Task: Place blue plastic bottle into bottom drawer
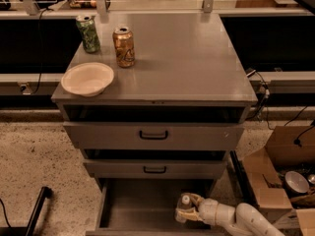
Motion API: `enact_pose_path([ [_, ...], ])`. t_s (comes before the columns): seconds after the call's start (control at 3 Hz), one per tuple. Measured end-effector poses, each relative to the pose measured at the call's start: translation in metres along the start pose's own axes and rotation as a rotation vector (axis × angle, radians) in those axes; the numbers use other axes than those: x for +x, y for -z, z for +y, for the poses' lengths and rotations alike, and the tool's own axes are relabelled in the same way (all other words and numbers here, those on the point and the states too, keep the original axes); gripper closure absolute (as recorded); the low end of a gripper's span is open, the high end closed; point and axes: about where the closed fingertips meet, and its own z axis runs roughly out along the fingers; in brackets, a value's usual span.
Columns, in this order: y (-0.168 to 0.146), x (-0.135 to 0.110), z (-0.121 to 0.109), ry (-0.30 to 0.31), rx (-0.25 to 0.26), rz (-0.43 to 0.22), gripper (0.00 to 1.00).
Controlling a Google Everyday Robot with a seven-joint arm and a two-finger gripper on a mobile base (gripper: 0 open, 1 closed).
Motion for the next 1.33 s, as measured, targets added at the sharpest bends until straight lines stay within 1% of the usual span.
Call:
enact_pose_path([
  [0.33, -0.011, 0.012, -0.005, 0.001, 0.018, -0.02, 0.82],
  [0.67, -0.023, 0.027, -0.004, -0.005, 0.021, -0.033, 0.58],
  [1.33, -0.028, 0.029, -0.002, -0.008, 0.016, -0.038, 0.12],
])
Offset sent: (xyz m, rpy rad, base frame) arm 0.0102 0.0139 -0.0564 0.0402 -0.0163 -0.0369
